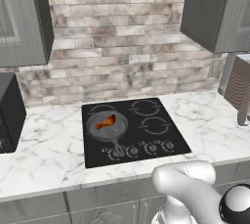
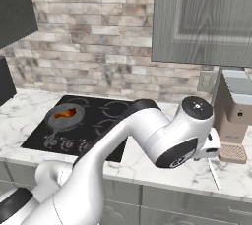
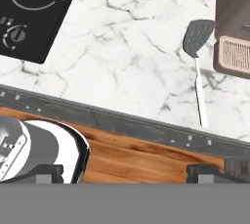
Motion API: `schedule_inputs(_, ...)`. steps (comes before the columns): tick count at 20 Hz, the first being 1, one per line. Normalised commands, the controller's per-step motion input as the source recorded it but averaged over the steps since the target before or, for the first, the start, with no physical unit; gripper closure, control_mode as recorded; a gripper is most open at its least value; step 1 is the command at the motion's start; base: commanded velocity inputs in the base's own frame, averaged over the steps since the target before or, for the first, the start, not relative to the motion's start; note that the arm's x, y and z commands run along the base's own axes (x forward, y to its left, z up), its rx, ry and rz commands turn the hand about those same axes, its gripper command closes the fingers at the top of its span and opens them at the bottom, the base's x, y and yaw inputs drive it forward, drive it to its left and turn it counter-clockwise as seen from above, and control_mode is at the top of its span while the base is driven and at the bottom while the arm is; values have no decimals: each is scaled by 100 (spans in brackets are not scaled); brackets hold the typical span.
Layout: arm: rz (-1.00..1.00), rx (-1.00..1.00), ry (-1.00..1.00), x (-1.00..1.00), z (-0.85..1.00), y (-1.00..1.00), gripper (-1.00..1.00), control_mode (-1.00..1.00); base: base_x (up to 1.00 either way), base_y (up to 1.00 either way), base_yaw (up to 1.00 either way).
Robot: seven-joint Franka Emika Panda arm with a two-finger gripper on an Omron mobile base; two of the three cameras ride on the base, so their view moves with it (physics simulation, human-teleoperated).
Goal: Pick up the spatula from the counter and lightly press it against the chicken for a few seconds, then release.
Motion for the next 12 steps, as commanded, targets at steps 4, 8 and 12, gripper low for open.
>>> schedule_inputs(4,0,0,-4,12,-18,-2,-100,-100,0,0,0)
schedule_inputs(8,0,0,-11,2,-9,0,-100,-100,0,0,0)
schedule_inputs(12,0,0,-12,5,-3,0,-100,-100,0,0,0)
